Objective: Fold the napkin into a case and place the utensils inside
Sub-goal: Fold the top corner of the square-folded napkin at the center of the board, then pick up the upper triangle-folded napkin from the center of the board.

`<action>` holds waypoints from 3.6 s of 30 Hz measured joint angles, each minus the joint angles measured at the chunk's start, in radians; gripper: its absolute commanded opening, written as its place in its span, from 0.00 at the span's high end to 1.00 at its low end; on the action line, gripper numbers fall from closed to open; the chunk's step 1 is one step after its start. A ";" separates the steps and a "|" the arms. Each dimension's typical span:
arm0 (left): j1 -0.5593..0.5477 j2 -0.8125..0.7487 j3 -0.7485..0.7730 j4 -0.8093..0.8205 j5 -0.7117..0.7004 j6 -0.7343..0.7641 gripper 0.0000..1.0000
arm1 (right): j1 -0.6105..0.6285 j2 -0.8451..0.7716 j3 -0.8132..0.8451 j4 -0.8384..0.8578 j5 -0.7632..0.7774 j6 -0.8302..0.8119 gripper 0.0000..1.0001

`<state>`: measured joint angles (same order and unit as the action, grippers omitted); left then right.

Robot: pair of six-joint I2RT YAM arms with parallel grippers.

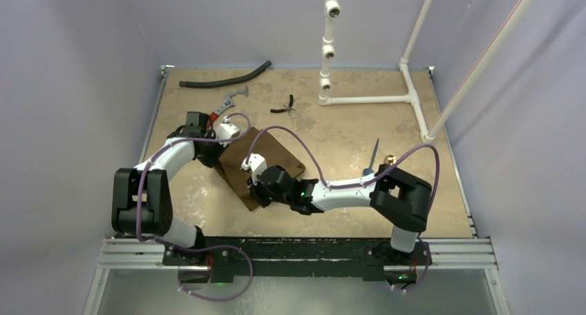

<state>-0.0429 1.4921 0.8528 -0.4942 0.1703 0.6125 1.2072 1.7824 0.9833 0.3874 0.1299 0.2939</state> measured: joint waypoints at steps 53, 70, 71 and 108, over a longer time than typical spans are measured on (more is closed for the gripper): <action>0.053 0.088 0.024 -0.096 0.082 0.063 0.84 | -0.551 -0.053 -0.076 -0.265 -0.292 0.162 0.98; 0.048 0.001 0.040 -0.184 0.073 0.129 0.73 | -0.565 -0.134 -0.003 -0.353 -0.294 0.138 0.97; 0.048 -0.010 0.060 -0.213 0.086 0.136 0.72 | -0.565 -0.151 0.010 -0.351 -0.293 0.138 0.97; 0.019 0.110 0.045 -0.159 0.227 0.176 0.72 | -0.665 0.177 0.119 -0.281 -0.646 0.127 0.98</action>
<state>-0.0242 1.6024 0.8974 -0.6533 0.3977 0.7887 0.5419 1.9591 1.1023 0.1066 -0.5163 0.4213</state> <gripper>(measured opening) 0.248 0.004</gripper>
